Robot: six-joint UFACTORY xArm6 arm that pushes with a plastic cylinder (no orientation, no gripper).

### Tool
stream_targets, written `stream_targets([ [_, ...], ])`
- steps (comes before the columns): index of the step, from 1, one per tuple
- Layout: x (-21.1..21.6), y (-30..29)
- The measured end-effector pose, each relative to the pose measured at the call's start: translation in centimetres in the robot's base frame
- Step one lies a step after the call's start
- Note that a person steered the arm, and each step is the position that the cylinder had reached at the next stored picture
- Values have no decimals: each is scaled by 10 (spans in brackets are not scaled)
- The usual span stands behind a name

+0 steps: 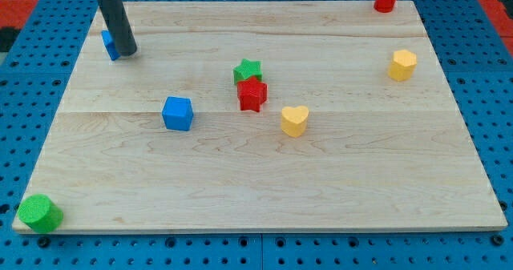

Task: Slide the blue triangle up a bit

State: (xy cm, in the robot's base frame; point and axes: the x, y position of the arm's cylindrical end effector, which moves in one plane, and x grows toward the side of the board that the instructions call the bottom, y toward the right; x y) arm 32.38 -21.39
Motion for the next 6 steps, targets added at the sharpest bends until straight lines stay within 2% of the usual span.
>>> stream_targets([
  [1, 33, -2],
  [3, -8, -3],
  [4, -29, -26],
  [6, 8, -51],
])
